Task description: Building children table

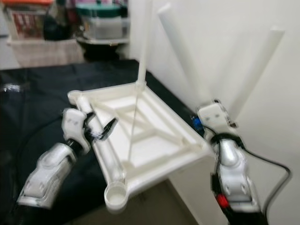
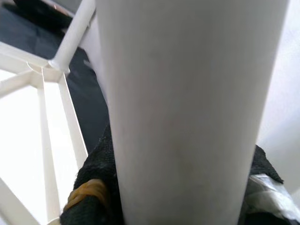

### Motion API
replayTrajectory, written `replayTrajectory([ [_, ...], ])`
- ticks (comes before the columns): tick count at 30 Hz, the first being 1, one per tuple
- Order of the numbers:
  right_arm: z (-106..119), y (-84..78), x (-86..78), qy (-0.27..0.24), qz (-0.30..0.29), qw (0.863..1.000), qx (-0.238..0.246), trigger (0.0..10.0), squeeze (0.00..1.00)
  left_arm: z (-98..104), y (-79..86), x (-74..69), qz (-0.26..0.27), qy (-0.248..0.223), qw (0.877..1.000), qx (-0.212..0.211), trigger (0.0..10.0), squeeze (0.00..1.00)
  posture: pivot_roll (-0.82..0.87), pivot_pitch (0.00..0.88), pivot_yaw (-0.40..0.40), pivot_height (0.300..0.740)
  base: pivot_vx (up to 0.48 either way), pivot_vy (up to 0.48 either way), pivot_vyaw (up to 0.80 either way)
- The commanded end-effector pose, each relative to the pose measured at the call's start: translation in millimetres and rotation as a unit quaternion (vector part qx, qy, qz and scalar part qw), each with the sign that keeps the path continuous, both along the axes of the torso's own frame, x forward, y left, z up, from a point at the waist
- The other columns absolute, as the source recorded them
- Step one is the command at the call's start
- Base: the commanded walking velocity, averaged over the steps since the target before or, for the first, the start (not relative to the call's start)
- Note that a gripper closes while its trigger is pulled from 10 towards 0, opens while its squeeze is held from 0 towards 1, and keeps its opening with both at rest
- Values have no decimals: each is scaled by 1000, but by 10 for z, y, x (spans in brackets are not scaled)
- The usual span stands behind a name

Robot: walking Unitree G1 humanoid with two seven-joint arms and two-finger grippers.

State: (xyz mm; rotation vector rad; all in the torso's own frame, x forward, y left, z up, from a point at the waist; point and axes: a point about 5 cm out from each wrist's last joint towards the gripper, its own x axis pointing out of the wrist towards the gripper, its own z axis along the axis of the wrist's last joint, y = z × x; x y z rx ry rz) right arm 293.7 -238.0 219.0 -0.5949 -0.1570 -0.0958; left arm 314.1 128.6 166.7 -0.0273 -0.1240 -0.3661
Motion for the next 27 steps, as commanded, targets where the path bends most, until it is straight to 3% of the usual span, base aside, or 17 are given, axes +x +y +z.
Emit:
replayTrajectory([
  [1,-13,17,-19,2,13,1000,4,10000,0,7,-36,-1,-8,-1,1000,0,10000,0,17,0,-71,740,0,0,0],
  [8,-29,105,-28,2,34,999,-2,10000,0,6,-34,-12,-10,-1,1000,3,10000,0,19,0,-71,740,0,0,0],
  [13,-42,158,-22,4,45,999,3,10000,0,2,-18,-14,-9,0,1000,3,10000,0,22,0,-71,740,0,0,800],
  [16,-44,312,-31,16,108,992,68,10000,0,-3,-28,-14,-11,0,1000,4,10000,0,17,0,-73,740,0,0,800],
  [27,-65,489,-34,22,161,977,135,10000,0,12,-10,0,-9,-2,1000,8,10000,0,31,0,-75,740,0,0,73],
])
